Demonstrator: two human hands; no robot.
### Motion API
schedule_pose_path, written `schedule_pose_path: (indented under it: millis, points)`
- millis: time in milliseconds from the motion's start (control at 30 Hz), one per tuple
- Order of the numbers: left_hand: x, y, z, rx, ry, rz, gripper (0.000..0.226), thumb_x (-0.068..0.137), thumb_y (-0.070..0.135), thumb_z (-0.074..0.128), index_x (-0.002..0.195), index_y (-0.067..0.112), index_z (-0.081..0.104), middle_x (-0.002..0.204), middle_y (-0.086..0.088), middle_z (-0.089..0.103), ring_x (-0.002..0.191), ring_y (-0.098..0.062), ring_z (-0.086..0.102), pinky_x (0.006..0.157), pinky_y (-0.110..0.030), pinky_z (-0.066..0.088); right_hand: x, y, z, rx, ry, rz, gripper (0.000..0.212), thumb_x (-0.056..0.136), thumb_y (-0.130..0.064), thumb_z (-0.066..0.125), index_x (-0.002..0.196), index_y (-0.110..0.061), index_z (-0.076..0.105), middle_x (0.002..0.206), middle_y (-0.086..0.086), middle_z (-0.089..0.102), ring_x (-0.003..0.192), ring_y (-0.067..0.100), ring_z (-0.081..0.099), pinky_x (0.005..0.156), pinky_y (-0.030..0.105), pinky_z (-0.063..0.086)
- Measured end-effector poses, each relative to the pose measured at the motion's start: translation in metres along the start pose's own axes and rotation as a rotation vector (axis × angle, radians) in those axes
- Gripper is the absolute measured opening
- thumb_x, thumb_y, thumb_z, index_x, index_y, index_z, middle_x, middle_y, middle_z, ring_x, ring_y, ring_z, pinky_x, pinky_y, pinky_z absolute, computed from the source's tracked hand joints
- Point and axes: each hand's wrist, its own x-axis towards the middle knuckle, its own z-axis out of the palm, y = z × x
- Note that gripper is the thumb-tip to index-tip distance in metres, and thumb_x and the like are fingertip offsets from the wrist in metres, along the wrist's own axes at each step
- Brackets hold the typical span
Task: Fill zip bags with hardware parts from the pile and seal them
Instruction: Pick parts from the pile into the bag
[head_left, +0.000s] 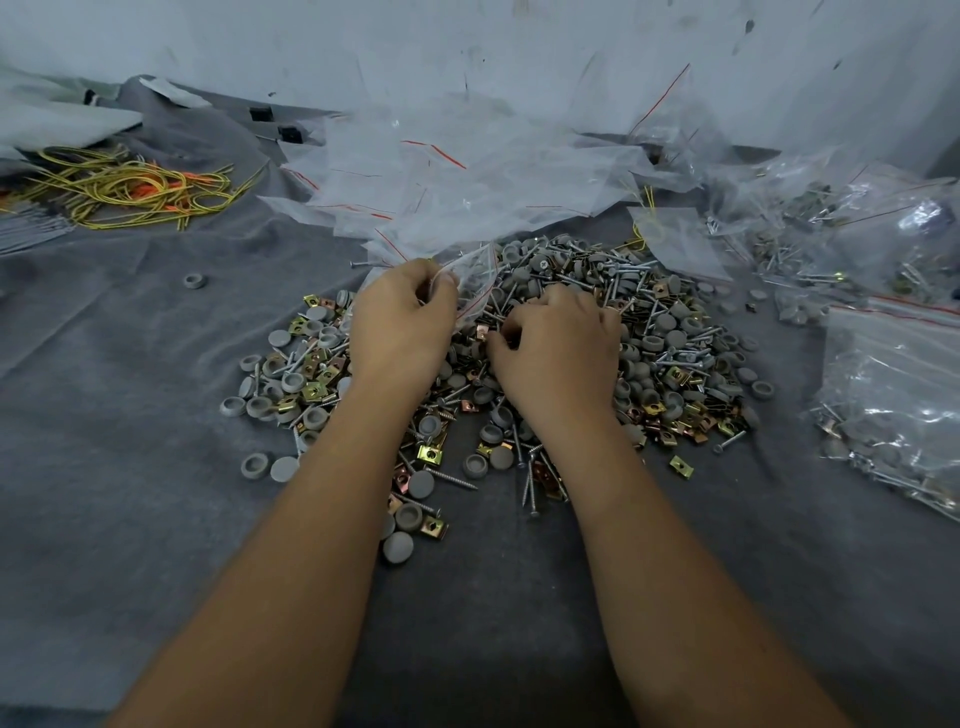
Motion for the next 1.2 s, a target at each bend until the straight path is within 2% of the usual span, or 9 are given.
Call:
schedule_pose_path:
  millis: [133, 300, 367, 500, 600, 800, 900, 1133, 1200]
  points:
    - [0.000, 0.000, 0.001, 0.002, -0.009, -0.012, 0.024, 0.095, 0.030, 0.053, 0.076, 0.021, 0.064, 0.048, 0.010, 0.047, 0.045, -0.004, 0.037, 0.054, -0.029, 0.035, 0.000, -0.001, -0.002, 0.040, 0.016, 0.003, 0.023, 0.089, -0.039, 0.058, 0.092, -0.020, 0.071, 0.105, -0.001, 0.057, 0.110, 0.022, 0.048, 0.094, 0.039, 0.031]
    - [0.001, -0.001, 0.000, -0.018, 0.007, -0.022, 0.027, 0.095, 0.030, 0.052, 0.087, 0.008, 0.066, 0.054, 0.003, 0.045, 0.045, -0.008, 0.033, 0.053, -0.030, 0.033, 0.000, 0.002, -0.009, 0.196, 0.156, 0.038, 0.017, 0.091, -0.028, 0.058, 0.092, -0.015, 0.068, 0.094, 0.000, 0.058, 0.093, 0.021, 0.053, 0.084, 0.036, 0.041]
    - [0.001, -0.001, 0.000, -0.015, 0.008, -0.019, 0.028, 0.095, 0.029, 0.052, 0.087, 0.006, 0.065, 0.055, 0.002, 0.044, 0.045, -0.008, 0.033, 0.053, -0.030, 0.033, 0.000, 0.003, -0.013, 0.367, 0.261, 0.064, 0.014, 0.092, -0.022, 0.058, 0.089, -0.012, 0.066, 0.086, -0.002, 0.057, 0.083, 0.019, 0.054, 0.076, 0.037, 0.046]
    - [0.001, 0.000, -0.001, -0.004, -0.015, 0.002, 0.023, 0.095, 0.031, 0.054, 0.080, 0.018, 0.067, 0.049, 0.010, 0.045, 0.043, -0.004, 0.036, 0.050, -0.027, 0.033, -0.002, 0.001, -0.020, 0.670, 0.447, 0.015, 0.008, 0.090, -0.015, 0.058, 0.086, -0.010, 0.063, 0.083, -0.007, 0.051, 0.070, 0.011, 0.049, 0.064, 0.021, 0.042]
    - [-0.001, 0.003, -0.001, -0.004, -0.041, 0.033, 0.022, 0.094, 0.031, 0.055, 0.083, 0.018, 0.069, 0.050, 0.013, 0.048, 0.046, -0.003, 0.039, 0.053, -0.028, 0.037, -0.004, -0.001, -0.020, 0.662, 0.397, -0.071, 0.006, 0.088, -0.013, 0.060, 0.084, -0.010, 0.063, 0.082, -0.006, 0.054, 0.072, 0.013, 0.052, 0.063, 0.025, 0.045]
    - [-0.004, 0.011, -0.001, 0.055, -0.028, 0.175, 0.021, 0.093, 0.027, 0.059, 0.099, 0.015, 0.074, 0.093, -0.004, 0.064, 0.079, -0.019, 0.056, 0.076, -0.038, 0.050, -0.005, -0.001, -0.016, 0.460, 0.310, -0.107, 0.008, 0.087, -0.016, 0.063, 0.083, -0.010, 0.066, 0.081, 0.000, 0.057, 0.072, 0.017, 0.052, 0.056, 0.029, 0.040]
    - [-0.006, 0.012, -0.002, 0.043, -0.074, 0.230, 0.023, 0.089, 0.029, 0.057, 0.097, 0.017, 0.075, 0.093, -0.005, 0.064, 0.082, -0.016, 0.056, 0.073, -0.033, 0.047, -0.004, 0.000, -0.013, 0.419, 0.269, -0.104, 0.010, 0.086, -0.020, 0.067, 0.088, -0.011, 0.071, 0.081, -0.002, 0.053, 0.074, 0.017, 0.052, 0.057, 0.025, 0.034]
    - [-0.009, 0.016, -0.003, -0.058, -0.109, 0.289, 0.017, 0.088, 0.027, 0.059, 0.094, 0.024, 0.075, 0.079, 0.015, 0.059, 0.076, 0.006, 0.054, 0.067, -0.014, 0.039, 0.000, 0.002, -0.007, 0.410, 0.179, -0.066, 0.014, 0.087, -0.030, 0.070, 0.099, -0.027, 0.076, 0.084, -0.002, 0.037, 0.083, 0.018, 0.041, 0.060, 0.029, 0.031]
    - [-0.009, 0.017, -0.003, -0.080, -0.102, 0.263, 0.018, 0.088, 0.027, 0.059, 0.094, 0.023, 0.075, 0.080, 0.016, 0.062, 0.077, 0.006, 0.056, 0.067, -0.015, 0.041, 0.000, 0.002, -0.006, 0.406, 0.156, -0.064, 0.015, 0.088, -0.033, 0.069, 0.101, -0.030, 0.075, 0.086, -0.001, 0.037, 0.085, 0.020, 0.041, 0.062, 0.034, 0.036]
